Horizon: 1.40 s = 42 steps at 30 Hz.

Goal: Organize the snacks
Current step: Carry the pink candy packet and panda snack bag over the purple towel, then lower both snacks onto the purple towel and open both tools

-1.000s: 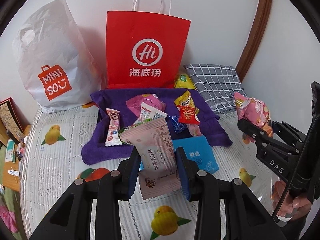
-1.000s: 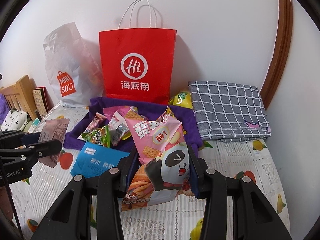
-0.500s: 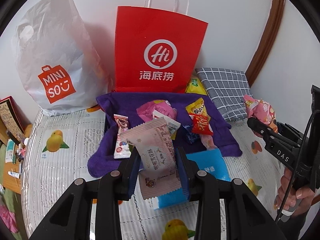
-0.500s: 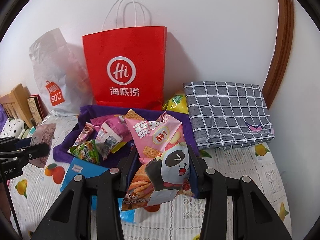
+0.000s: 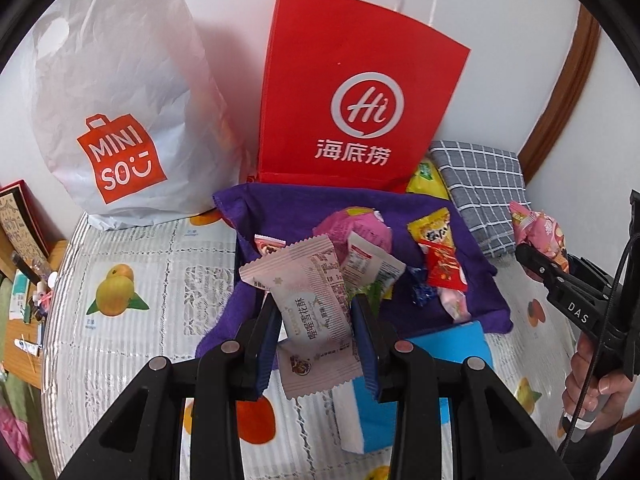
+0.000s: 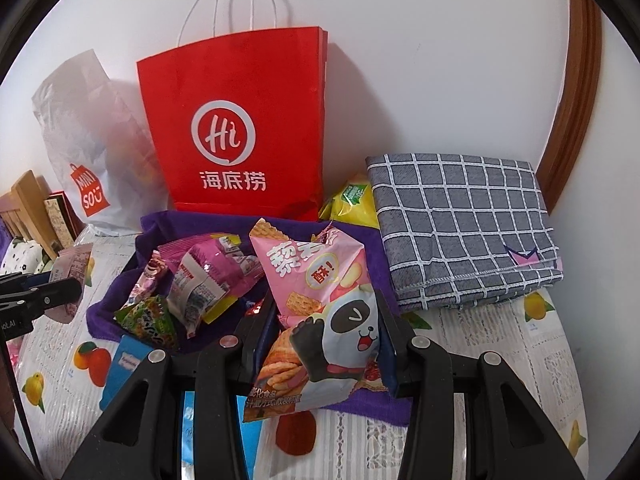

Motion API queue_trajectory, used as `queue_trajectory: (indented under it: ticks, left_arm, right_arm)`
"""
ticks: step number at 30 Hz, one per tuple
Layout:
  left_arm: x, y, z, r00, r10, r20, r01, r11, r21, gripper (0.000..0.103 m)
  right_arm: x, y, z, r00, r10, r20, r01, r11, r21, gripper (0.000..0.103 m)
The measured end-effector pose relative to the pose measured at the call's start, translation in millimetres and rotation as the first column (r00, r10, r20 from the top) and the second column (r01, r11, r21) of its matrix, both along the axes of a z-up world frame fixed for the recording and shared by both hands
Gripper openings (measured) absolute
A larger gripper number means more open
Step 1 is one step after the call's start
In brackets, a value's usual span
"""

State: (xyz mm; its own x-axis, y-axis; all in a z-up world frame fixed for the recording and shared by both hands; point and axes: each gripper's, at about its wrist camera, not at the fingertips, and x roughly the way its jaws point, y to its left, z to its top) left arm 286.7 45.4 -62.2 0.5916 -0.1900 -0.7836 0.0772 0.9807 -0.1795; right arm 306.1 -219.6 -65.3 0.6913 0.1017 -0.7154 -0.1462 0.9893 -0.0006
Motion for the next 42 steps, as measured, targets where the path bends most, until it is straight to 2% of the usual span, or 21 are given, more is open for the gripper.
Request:
queue_trajectory:
  ticks: [13,25,42]
  left_arm:
    - [30.3,4.0,-12.1,1.000,0.005,-0.021,-0.005,1.000,0.008,0.034]
    - [50.0,-8.8,-37.1,0.998,-0.008,-0.065,0.008,1.000,0.000,0.034]
    - [68.3,-12.6,-55.9,0.995,-0.005,-0.097,0.006,1.000,0.002,0.034]
  right_arm:
    - [29.3,-18.7,-26.1,0.998,-0.029,-0.055,0.030,0.999,0.016,0.043]
    - [45.7,-13.7,-50.0,0.995,-0.011,-0.102,0.011,1.000,0.006,0.043]
    - [59.4,-5.6,-70.2,0.989,-0.001,-0.151,0.001,1.000,0.002,0.043]
